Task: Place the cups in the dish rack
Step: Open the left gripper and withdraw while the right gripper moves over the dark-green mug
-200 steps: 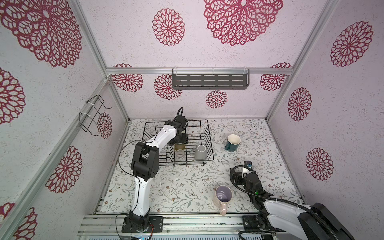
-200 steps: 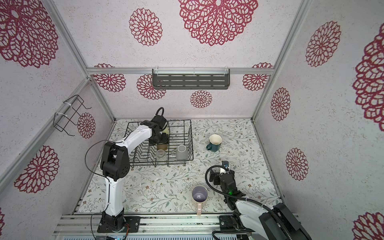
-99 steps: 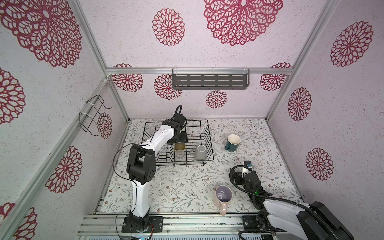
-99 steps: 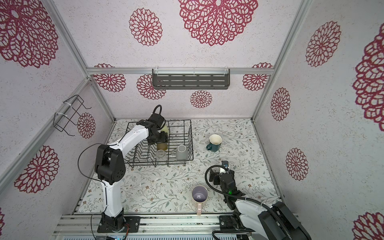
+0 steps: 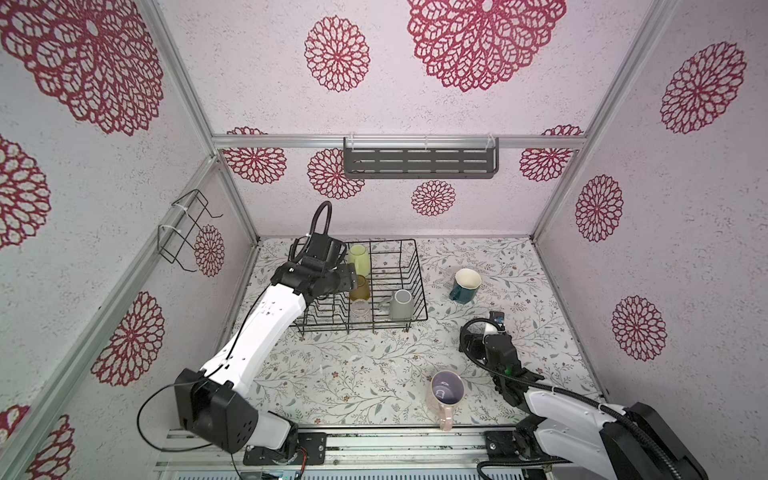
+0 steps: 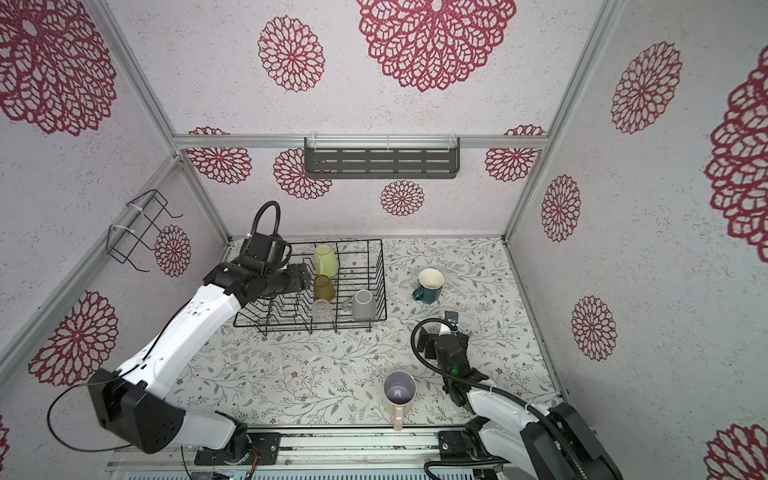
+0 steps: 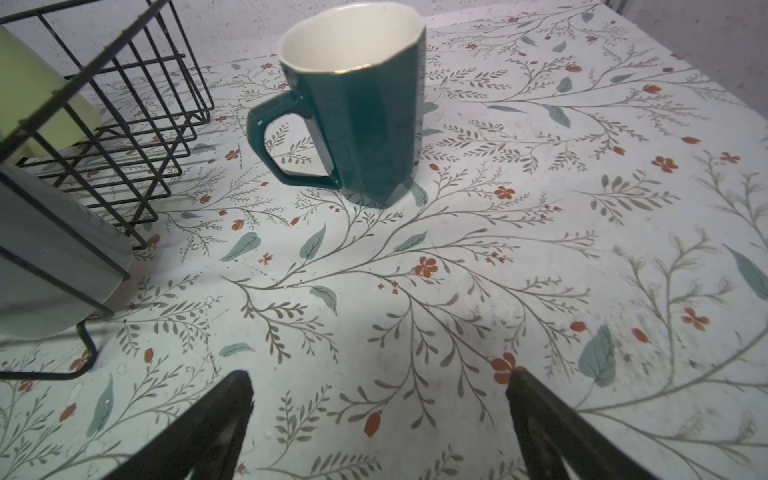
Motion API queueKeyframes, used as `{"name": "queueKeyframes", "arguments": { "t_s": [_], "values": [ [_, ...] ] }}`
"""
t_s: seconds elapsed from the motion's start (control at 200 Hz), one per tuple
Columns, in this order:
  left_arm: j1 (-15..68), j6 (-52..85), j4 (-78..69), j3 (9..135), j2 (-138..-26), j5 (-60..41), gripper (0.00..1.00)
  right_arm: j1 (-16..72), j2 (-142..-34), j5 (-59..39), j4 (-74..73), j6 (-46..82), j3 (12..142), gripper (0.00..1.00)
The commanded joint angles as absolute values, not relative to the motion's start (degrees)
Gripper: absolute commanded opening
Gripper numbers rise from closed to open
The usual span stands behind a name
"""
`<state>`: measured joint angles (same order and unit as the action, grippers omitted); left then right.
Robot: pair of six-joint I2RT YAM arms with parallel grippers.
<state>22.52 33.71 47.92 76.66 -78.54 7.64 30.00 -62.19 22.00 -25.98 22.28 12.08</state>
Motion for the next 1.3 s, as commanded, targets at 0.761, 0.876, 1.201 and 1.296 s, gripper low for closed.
{"name": "queueKeyframes", "arguments": {
  "t_s": [0.761, 0.876, 1.201, 1.296],
  "values": [
    [18.20, 28.85, 36.32, 53.27, -54.49, 9.15, 0.97, 24.73, -90.22, 14.76, 23.65, 50.94, 65.20, 0.72],
    [17.58, 29.04, 35.65, 53.17, -54.49, 7.61, 0.97, 24.36, -96.19, 15.76, 28.05, 55.09, 71.07, 0.71],
    [17.31, 29.29, 35.36, 52.38, -54.67, 6.64, 0.97, 24.18, -107.25, 25.40, 34.72, 54.94, 82.80, 0.62],
    [17.09, 29.13, 35.47, 52.56, -54.65, 6.80, 0.97, 23.58, -107.93, 23.62, 33.82, 55.25, 82.41, 0.57]
  ]
}}
